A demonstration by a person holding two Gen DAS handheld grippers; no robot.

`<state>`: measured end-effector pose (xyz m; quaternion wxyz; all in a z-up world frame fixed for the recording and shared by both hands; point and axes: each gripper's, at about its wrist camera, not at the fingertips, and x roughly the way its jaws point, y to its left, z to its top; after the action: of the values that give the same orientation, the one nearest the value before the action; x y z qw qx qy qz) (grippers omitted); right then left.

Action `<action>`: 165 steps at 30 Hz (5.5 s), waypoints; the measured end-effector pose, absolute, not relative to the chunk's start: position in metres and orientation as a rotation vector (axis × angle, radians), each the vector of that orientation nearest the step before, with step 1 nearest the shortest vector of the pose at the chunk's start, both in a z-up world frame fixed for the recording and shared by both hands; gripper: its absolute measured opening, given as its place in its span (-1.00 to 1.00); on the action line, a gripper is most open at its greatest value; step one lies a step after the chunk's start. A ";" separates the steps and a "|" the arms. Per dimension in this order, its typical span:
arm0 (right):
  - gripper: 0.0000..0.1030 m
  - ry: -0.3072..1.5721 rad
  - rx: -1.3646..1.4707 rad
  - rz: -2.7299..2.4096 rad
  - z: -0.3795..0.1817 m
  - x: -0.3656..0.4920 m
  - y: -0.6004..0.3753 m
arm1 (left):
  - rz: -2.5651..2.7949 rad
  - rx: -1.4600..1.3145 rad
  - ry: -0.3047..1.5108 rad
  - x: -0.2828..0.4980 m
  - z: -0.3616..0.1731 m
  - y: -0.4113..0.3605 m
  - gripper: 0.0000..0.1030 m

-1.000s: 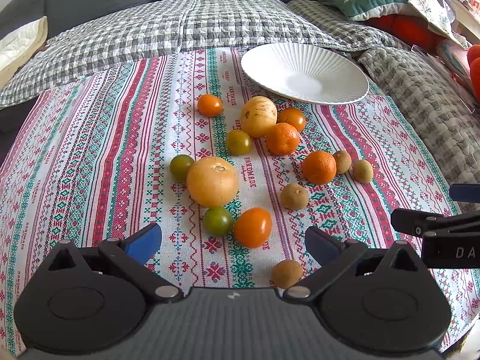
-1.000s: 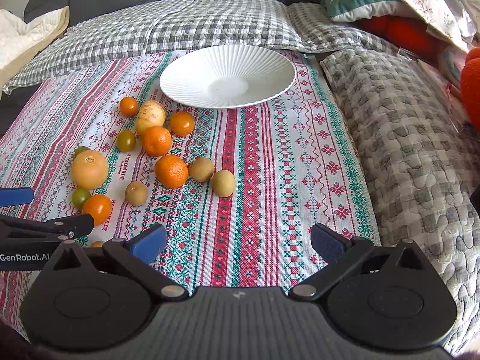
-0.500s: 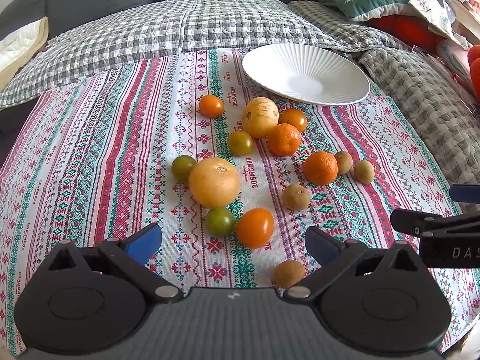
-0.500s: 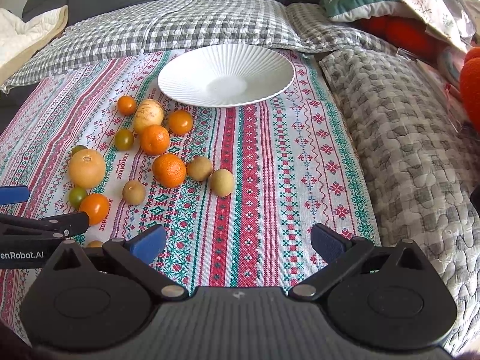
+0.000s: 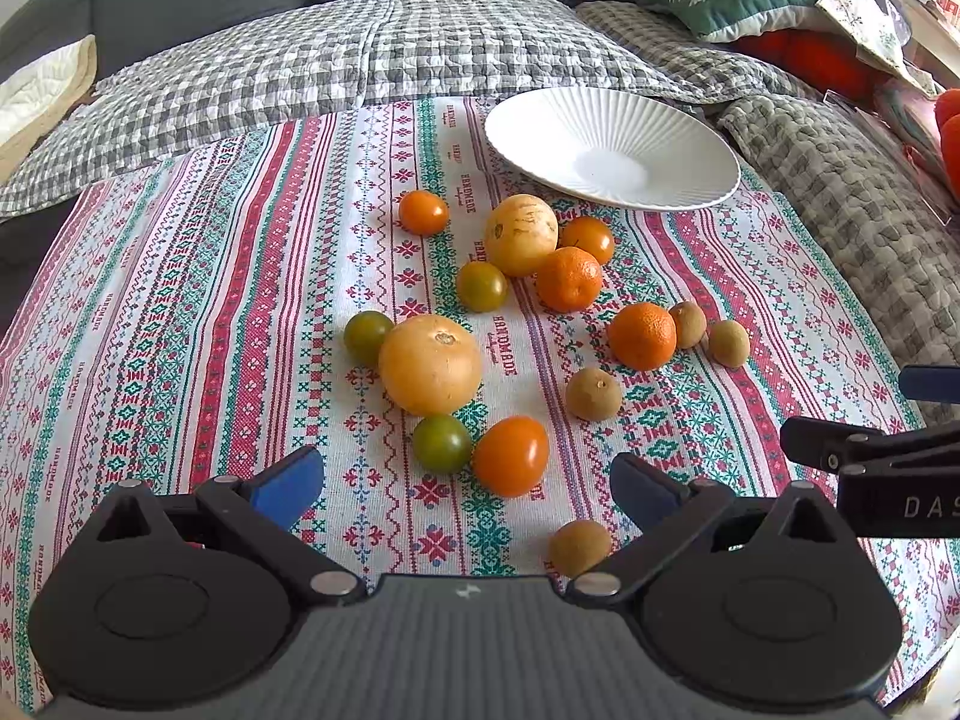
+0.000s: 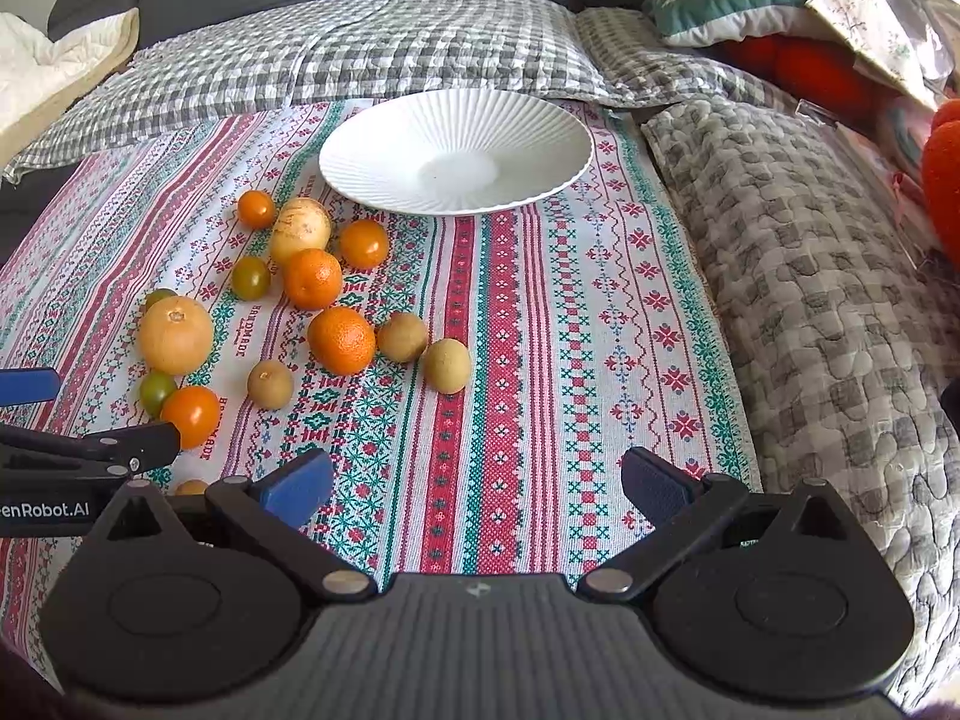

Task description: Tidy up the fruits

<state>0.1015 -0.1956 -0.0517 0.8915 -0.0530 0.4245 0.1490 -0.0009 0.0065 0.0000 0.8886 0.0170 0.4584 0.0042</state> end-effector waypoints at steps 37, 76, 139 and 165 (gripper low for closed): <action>0.99 0.911 -0.058 0.340 -0.053 0.105 -0.195 | 0.032 0.076 0.888 0.001 0.002 0.017 0.88; 0.04 0.796 0.078 0.666 -0.047 0.188 -0.123 | -0.198 0.058 0.918 0.056 -0.028 0.040 0.09; -0.35 0.831 0.343 0.459 -0.033 0.202 -0.209 | -0.200 -0.010 0.790 0.070 -0.006 0.001 -0.17; -0.35 0.789 0.540 0.419 -0.050 0.264 -0.240 | -0.303 0.103 0.675 0.176 -0.032 -0.064 -0.17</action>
<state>0.2645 -0.2403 -0.0501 0.8668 0.2577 0.3770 0.2001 0.1756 -0.0642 -0.0319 0.9310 0.0505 0.3299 -0.1482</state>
